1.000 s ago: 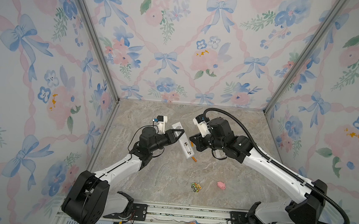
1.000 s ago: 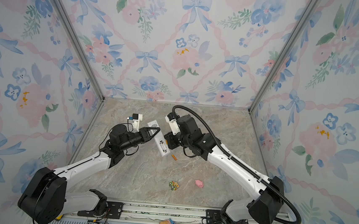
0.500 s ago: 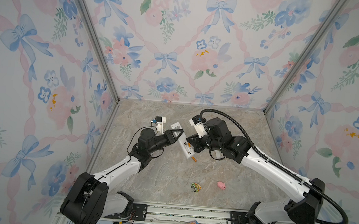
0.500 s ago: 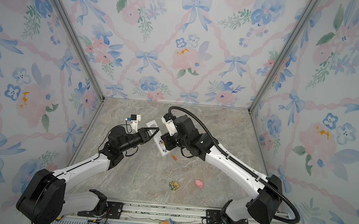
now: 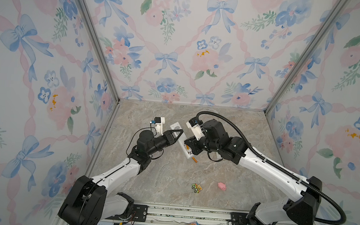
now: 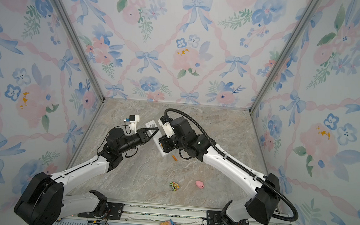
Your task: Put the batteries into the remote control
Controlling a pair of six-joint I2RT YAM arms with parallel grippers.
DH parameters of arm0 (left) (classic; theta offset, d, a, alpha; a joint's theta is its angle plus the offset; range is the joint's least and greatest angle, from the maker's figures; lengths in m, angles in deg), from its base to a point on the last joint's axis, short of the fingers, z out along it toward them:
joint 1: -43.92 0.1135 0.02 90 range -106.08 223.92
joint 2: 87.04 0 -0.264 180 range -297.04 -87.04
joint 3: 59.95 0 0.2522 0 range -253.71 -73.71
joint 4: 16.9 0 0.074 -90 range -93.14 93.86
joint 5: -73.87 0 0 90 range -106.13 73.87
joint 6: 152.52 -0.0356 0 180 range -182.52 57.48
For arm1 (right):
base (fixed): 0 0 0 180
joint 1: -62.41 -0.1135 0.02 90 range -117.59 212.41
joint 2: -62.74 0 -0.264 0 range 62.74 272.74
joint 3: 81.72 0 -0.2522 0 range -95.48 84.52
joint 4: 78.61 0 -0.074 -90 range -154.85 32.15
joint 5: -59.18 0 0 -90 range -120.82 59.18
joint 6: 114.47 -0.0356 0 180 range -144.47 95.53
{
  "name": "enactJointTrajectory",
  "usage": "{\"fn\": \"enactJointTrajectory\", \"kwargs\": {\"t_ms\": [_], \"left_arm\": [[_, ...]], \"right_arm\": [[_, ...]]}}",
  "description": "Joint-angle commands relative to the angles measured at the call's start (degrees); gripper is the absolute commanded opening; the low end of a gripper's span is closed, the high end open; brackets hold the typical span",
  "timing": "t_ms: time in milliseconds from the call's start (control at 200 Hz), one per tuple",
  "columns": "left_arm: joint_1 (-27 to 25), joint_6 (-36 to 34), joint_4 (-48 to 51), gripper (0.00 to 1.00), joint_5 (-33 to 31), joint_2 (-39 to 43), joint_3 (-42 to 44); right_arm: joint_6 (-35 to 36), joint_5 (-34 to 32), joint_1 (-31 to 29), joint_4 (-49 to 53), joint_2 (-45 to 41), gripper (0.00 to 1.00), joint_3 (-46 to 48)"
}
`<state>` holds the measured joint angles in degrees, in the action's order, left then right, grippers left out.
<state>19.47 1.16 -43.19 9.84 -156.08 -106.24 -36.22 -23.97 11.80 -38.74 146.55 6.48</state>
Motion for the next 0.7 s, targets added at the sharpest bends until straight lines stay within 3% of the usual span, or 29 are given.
{"fn": "enactJointTrajectory", "kwargs": {"t_ms": [0,495,695], "left_arm": [[0.4,1.6,-4.2,0.0,-0.5,1.2,0.9],[0.4,3.3,-6.4,0.0,-0.6,1.2,1.6],[0.4,3.4,-6.4,0.0,-0.8,1.4,1.8]], "right_arm": [[1.2,-1.1,-1.0,1.3,0.4,0.0,-2.5],[5.9,-8.7,-3.9,4.8,-0.6,0.0,-4.4],[6.3,-9.0,-4.1,4.9,-0.6,0.0,-4.3]]}}
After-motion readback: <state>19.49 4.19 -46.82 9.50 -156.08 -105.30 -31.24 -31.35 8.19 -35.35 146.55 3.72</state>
